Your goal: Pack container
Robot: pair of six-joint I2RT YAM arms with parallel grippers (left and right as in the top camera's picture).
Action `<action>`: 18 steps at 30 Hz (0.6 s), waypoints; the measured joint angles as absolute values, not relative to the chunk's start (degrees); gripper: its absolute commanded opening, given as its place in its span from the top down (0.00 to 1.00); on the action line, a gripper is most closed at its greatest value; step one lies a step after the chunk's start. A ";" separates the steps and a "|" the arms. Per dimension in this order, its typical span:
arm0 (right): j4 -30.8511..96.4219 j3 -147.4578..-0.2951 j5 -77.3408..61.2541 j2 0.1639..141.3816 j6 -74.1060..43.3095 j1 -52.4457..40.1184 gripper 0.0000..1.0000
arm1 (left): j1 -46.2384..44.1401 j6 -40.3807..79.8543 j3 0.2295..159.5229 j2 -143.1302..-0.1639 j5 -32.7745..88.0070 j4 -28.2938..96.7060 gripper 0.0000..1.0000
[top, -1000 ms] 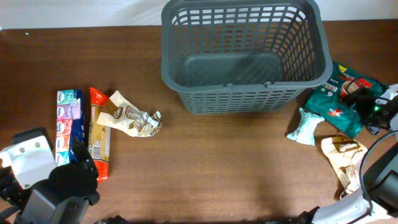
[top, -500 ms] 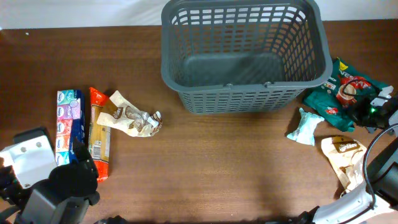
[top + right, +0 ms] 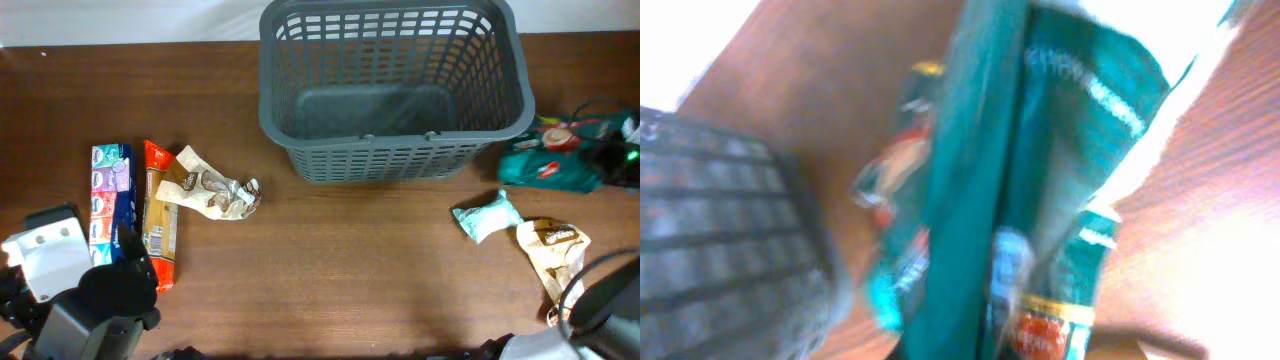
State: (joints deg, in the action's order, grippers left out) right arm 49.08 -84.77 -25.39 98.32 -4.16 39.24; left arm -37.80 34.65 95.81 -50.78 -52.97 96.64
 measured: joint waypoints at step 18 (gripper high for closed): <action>65.08 -137.23 -22.00 87.02 -4.14 25.12 0.96 | -37.80 34.48 95.77 -50.78 -52.97 96.64 0.01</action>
